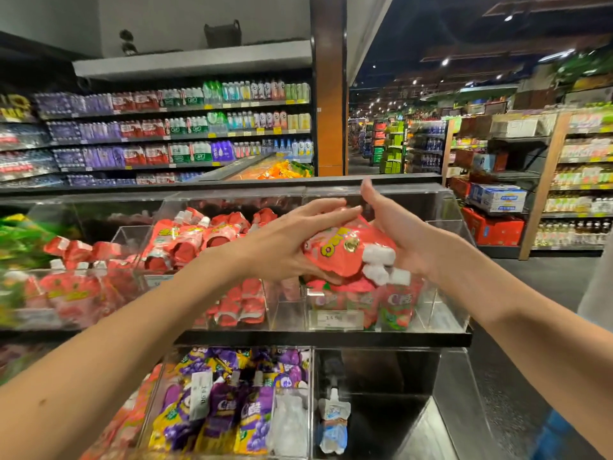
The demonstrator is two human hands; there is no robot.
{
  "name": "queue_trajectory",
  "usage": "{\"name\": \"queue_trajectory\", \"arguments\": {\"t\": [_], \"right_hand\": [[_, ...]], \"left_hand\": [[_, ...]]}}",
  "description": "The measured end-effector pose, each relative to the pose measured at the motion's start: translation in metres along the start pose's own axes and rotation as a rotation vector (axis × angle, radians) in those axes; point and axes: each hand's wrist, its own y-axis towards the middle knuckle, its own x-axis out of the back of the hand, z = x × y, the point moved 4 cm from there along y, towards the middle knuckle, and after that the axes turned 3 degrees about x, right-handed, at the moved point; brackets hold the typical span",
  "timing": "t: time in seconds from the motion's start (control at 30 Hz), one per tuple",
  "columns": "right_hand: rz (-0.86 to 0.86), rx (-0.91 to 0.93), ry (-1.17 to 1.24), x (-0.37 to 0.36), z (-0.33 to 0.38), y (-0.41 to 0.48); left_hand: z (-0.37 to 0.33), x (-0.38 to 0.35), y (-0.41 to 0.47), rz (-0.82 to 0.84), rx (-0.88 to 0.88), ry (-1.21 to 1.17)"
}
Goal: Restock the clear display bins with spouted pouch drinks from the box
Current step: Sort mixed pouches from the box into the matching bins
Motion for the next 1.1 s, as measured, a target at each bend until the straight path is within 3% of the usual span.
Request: {"name": "queue_trajectory", "arguments": {"t": [0.13,0.4,0.57,0.73,0.87,1.0,1.1], "right_hand": [[0.084,-0.007,0.078,0.005,0.0,-0.005],[0.129,0.023,0.208,0.009,0.005,-0.009],[0.258,0.125,0.332,0.013,0.001,-0.006],[0.358,0.245,0.529,0.028,-0.012,0.0],[0.295,0.296,0.607,0.044,-0.006,0.007],[0.236,0.318,0.602,0.041,-0.003,0.016],[0.265,0.328,0.435,0.03,-0.005,0.022]], "left_hand": [[0.012,0.006,-0.002,-0.121,0.175,-0.301],[0.033,-0.01,0.009,-0.343,0.341,-0.644],[0.04,-0.017,0.017,-0.65,0.427,-0.857],[0.057,-0.022,0.016,-0.833,0.531,-0.979],[0.068,-0.027,0.011,-0.844,0.553,-1.171],[0.062,-0.04,0.014,-0.715,0.517,-1.376],[0.058,-0.046,0.019,-0.68,0.527,-1.427]]}}
